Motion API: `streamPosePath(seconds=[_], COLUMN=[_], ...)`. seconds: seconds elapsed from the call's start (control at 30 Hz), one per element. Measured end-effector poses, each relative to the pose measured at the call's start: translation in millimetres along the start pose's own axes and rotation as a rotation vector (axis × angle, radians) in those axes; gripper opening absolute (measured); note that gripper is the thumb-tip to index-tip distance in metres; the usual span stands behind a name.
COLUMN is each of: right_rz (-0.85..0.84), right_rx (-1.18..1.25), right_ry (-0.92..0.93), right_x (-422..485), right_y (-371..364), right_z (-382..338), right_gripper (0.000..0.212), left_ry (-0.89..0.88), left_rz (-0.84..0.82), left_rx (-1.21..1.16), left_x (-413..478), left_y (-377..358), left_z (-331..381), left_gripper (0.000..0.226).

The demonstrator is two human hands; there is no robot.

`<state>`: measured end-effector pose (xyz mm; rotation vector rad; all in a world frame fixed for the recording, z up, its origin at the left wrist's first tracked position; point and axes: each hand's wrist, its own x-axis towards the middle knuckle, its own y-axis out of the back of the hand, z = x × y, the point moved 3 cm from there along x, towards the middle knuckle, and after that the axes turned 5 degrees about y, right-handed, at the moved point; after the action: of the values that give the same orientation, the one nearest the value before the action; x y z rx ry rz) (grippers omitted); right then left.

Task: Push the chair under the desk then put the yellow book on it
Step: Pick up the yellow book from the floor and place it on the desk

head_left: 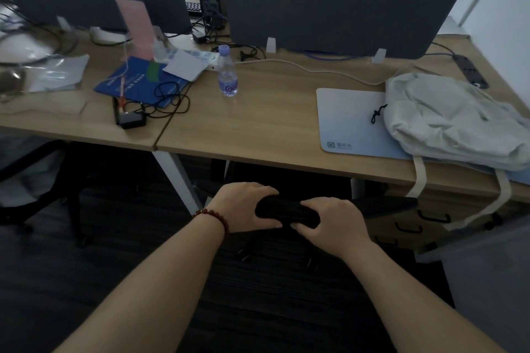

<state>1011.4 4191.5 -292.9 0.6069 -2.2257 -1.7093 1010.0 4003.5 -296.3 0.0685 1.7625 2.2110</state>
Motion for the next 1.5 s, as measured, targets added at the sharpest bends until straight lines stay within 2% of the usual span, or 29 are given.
streamPosePath(seconds=[0.3, 0.5, 0.83, 1.1, 1.27, 1.5], right_rz=[0.091, 0.117, 0.179, 0.26, 0.206, 0.164], right_rx=[0.101, 0.137, 0.192, 0.271, 0.288, 0.295], right_ry=[0.011, 0.055, 0.188, 0.324, 0.183, -0.063], right_x=[3, 13, 43, 100, 151, 190], right_y=[0, 0, -3, -33, -83, -131], right_z=[-20, -56, -142, -257, -310, -336], right_gripper=[0.048, 0.041, 0.031, 0.022, 0.022, 0.024], left_ry=[0.126, 0.235, 0.363, 0.432, 0.375, 0.288], left_rz=[0.173, 0.25, 0.34, 0.36, 0.265, 0.166], left_rx=[-0.168, -0.181, -0.218, -0.341, -0.379, -0.351], left_x=[-28, -62, -124, -162, -166, -155], left_y=[14, 31, 55, 60, 55, 52], left_z=[-7, -31, -105, -215, -297, -373], left_gripper=[0.062, 0.055, 0.05, 0.044, 0.045, 0.047])
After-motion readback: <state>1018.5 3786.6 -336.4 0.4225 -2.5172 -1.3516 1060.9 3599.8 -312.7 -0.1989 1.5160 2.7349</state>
